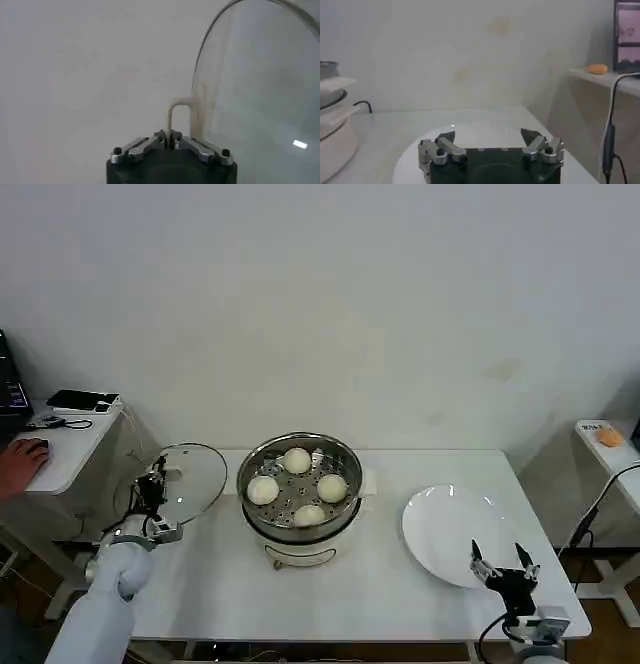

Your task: Take steamed baozi put them in steamer then cover it.

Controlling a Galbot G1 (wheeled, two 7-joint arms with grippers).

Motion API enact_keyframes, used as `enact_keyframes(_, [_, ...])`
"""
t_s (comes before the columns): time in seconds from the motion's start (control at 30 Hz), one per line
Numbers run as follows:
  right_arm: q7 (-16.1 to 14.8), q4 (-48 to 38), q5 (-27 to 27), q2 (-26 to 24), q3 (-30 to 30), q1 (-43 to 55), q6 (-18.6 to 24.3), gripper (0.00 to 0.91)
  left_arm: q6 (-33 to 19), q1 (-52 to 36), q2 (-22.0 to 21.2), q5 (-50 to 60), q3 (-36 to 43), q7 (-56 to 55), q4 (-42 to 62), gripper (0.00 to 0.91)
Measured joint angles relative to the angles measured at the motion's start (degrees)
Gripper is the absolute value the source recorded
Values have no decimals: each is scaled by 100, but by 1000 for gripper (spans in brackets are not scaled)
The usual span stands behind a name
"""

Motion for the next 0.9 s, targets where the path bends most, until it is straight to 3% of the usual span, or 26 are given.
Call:
enact_keyframes(0.57, [21,1,-11,-43,-131,136,52,907,170,641,339,396,-81,594,-2399,0])
enact_keyframes(0.9, [21,-31,-59,-31,-213,314,32,907,397,700,381,535,103,1028,-3205,0])
